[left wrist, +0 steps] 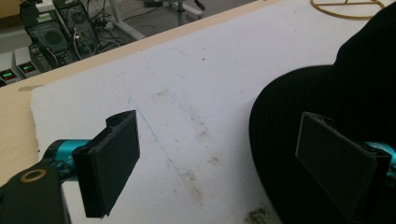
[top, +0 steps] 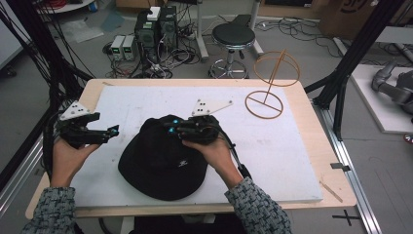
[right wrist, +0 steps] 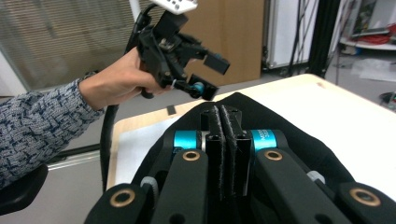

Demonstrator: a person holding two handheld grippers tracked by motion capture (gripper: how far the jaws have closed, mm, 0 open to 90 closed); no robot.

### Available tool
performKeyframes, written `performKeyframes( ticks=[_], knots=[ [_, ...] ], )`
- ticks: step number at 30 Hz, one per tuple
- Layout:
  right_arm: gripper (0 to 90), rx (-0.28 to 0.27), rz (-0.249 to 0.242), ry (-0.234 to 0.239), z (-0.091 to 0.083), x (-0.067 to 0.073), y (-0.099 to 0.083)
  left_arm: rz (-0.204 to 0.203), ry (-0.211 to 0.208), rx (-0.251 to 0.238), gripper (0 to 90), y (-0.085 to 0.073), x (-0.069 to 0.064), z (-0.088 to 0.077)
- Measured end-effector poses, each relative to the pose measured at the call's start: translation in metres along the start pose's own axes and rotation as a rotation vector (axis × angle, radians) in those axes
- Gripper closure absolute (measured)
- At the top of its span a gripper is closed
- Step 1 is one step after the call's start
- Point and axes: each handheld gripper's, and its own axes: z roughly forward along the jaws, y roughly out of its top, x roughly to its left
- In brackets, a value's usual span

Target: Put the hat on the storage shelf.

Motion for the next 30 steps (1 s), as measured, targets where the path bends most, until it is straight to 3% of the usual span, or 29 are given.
performKeyframes(
  ticks=[7,13,22,30],
  knots=[
    [89.1,-0.033,0.001,-0.062,-0.033,-0.009,0.007,0.002,0.004,0.004,13.9,-0.001,0.000,0.001],
    [89.1,-0.046,-0.010,-0.096,-0.051,-0.013,0.017,0.001,-0.001,0.008,13.9,0.000,-0.001,0.003],
    [89.1,-0.062,-0.038,-0.162,-0.078,-0.020,0.056,0.003,0.000,0.011,13.9,0.000,-0.001,0.003],
    [89.0,-0.099,-0.050,-0.192,-0.097,-0.027,0.088,-0.002,0.002,0.005,13.9,-0.001,0.000,0.002]
  ],
)
